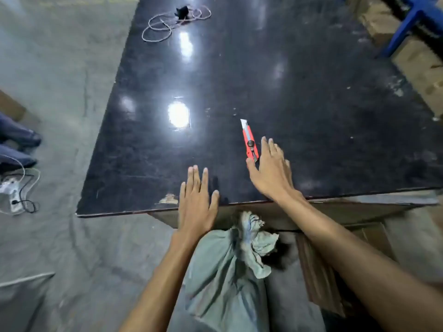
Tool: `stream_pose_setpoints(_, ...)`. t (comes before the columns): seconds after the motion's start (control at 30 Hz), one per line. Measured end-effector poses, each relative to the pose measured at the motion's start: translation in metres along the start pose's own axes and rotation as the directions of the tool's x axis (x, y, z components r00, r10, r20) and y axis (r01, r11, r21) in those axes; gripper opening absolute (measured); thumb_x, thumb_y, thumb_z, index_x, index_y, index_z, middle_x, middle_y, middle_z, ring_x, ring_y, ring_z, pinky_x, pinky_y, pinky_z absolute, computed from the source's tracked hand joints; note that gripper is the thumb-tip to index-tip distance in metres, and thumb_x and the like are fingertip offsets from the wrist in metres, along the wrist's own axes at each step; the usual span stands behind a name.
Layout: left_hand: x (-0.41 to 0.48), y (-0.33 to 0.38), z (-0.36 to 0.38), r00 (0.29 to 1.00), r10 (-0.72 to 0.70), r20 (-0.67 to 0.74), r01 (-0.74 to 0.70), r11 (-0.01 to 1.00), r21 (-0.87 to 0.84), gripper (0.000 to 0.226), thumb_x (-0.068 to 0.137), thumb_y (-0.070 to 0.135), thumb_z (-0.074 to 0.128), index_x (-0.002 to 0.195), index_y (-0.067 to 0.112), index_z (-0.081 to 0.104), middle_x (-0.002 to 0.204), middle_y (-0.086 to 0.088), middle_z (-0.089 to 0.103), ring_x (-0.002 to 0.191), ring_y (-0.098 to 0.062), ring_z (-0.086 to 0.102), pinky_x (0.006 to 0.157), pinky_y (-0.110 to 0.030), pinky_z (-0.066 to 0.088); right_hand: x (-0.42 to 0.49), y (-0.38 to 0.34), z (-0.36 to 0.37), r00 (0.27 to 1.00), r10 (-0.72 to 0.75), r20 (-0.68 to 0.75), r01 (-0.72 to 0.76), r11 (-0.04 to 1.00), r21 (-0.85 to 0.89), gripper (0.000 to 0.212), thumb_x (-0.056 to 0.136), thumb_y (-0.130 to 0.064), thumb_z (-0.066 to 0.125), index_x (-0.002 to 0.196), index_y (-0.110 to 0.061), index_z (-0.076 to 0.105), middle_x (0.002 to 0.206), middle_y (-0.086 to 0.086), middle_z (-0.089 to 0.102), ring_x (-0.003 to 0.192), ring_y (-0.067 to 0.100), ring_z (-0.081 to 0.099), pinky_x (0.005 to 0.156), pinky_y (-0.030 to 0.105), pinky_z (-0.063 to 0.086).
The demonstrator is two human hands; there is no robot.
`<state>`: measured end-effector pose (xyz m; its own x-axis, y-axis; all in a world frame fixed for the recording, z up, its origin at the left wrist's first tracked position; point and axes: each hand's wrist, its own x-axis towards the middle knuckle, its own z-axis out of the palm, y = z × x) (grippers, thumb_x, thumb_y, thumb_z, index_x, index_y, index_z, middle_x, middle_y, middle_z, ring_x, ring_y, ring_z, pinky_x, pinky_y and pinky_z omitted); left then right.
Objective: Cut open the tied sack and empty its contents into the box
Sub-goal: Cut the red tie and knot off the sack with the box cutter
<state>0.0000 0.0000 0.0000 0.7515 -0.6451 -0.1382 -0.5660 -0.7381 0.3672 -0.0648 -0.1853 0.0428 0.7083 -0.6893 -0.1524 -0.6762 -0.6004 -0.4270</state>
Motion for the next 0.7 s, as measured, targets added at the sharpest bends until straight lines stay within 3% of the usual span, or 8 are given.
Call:
stream_pose_setpoints(0.07,0.026,-0.009,0.029,0.998,-0.032,-0.049,0.033,0.999,0.015,0.077,0.093,0.052,0.003,0.165,0.023,0.006,0.173,-0.01,-0.002,0.16,-0.023,-0.007,0.129,-0.046,0.008,0.03,0.005,0.027,0.997,0.028,-0.07,-0.027,1.0,0.011,0.075,0.1,-0.043,0.046,0.159,-0.005,0.02,0.164,0.017,0.028,0.148,0.035,0.029,0.113,0.052,0.032)
stream_pose_setpoints(0.2,0.063,-0.014,0.066,0.981,-0.085,-0.175,0.107,0.987,0.121,0.064,0.103,0.05,0.013,0.164,0.031,0.009,0.173,-0.01,-0.003,0.16,-0.024,-0.005,0.129,-0.049,0.006,0.083,0.007,0.075,0.967,0.12,-0.226,-0.128,0.992,-0.02,0.074,0.096,-0.055,0.046,0.152,-0.008,0.036,0.143,0.015,0.047,0.13,0.036,0.043,0.101,0.051,0.037)
stream_pose_setpoints(0.3,0.066,-0.015,0.075,0.974,-0.064,-0.216,0.101,0.982,0.163,0.062,0.104,0.049,0.019,0.164,0.036,0.01,0.173,-0.006,-0.002,0.16,-0.021,-0.005,0.129,-0.048,0.004,0.106,0.011,0.098,0.899,0.152,-0.41,-0.179,0.983,-0.028,0.056,0.092,-0.054,0.051,0.131,-0.014,0.055,0.13,0.013,0.053,0.115,0.035,0.051,0.09,0.048,0.039)
stream_pose_setpoints(0.37,0.067,-0.016,0.076,0.971,-0.07,-0.229,0.109,0.98,0.164,0.062,0.104,0.049,0.023,0.163,0.036,0.012,0.174,-0.006,0.001,0.161,-0.021,-0.002,0.129,-0.048,0.005,0.113,0.013,0.107,0.859,0.149,-0.49,-0.194,0.98,-0.042,0.043,0.09,-0.051,0.055,0.115,-0.017,0.058,0.121,0.01,0.056,0.108,0.034,0.053,0.085,0.046,0.039)
stream_pose_setpoints(0.5,0.066,-0.013,0.076,0.971,-0.075,-0.226,0.117,0.976,0.182,0.062,0.104,0.048,0.026,0.163,0.036,0.013,0.174,-0.006,0.002,0.161,-0.021,-0.001,0.128,-0.049,0.006,0.116,0.014,0.111,0.848,0.129,-0.514,-0.2,0.976,-0.086,0.034,0.093,-0.046,0.054,0.106,-0.014,0.057,0.118,0.01,0.057,0.105,0.033,0.054,0.083,0.046,0.04)
stream_pose_setpoints(0.7,0.066,-0.012,0.073,0.976,-0.082,-0.202,0.12,0.976,0.184,0.062,0.106,0.047,0.031,0.164,0.034,0.013,0.174,-0.008,0.002,0.161,-0.024,0.0,0.128,-0.051,0.006,0.111,0.013,0.105,0.86,0.14,-0.491,-0.118,0.99,0.074,0.025,0.09,-0.035,0.059,0.107,-0.016,0.056,0.117,0.003,0.06,0.109,0.029,0.056,0.088,0.044,0.04)
